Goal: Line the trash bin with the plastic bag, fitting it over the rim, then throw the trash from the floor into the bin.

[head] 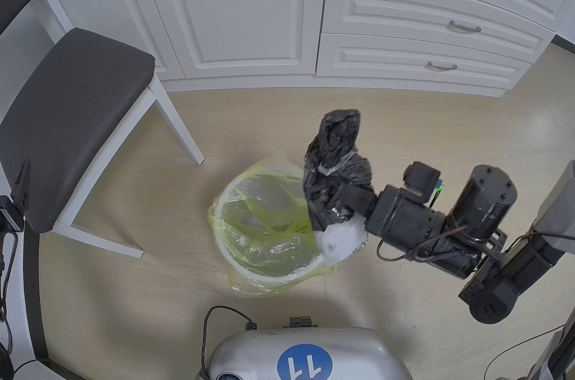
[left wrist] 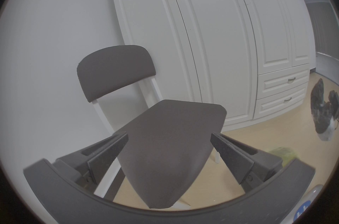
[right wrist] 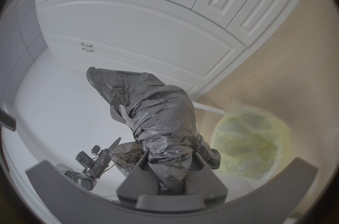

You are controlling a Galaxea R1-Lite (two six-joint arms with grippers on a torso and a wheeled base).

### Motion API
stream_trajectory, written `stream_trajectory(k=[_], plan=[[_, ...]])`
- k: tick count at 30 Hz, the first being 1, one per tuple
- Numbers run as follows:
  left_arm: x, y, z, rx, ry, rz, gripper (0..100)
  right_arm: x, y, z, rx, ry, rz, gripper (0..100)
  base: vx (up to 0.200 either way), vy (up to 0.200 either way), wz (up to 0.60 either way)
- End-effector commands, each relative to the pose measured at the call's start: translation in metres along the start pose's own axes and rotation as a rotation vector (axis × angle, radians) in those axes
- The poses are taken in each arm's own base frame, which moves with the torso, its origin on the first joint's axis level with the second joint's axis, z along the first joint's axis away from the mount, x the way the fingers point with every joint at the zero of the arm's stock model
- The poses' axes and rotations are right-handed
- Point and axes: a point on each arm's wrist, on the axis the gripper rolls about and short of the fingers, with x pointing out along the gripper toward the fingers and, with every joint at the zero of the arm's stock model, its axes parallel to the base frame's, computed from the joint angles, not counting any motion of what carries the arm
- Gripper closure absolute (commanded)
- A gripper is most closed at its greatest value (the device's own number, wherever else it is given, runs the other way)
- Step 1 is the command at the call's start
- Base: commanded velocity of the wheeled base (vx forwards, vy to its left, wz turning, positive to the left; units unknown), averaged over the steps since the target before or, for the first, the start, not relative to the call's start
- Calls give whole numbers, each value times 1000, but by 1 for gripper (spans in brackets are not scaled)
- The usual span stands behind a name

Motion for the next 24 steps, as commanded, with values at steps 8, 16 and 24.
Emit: stream_trajectory(k=[8, 16, 24], plan=[[-8, 3, 6, 15, -41, 6, 0, 27, -57, -63, 124, 151, -112, 100, 0, 0, 0], [-21, -2, 5, 0, -54, -64, 0, 23, -47, -69, 68, 168, -106, 100, 0, 0, 0], [-57, -1, -6, -40, -55, -174, 0, 17, -26, -63, -62, 111, -123, 100, 0, 0, 0]])
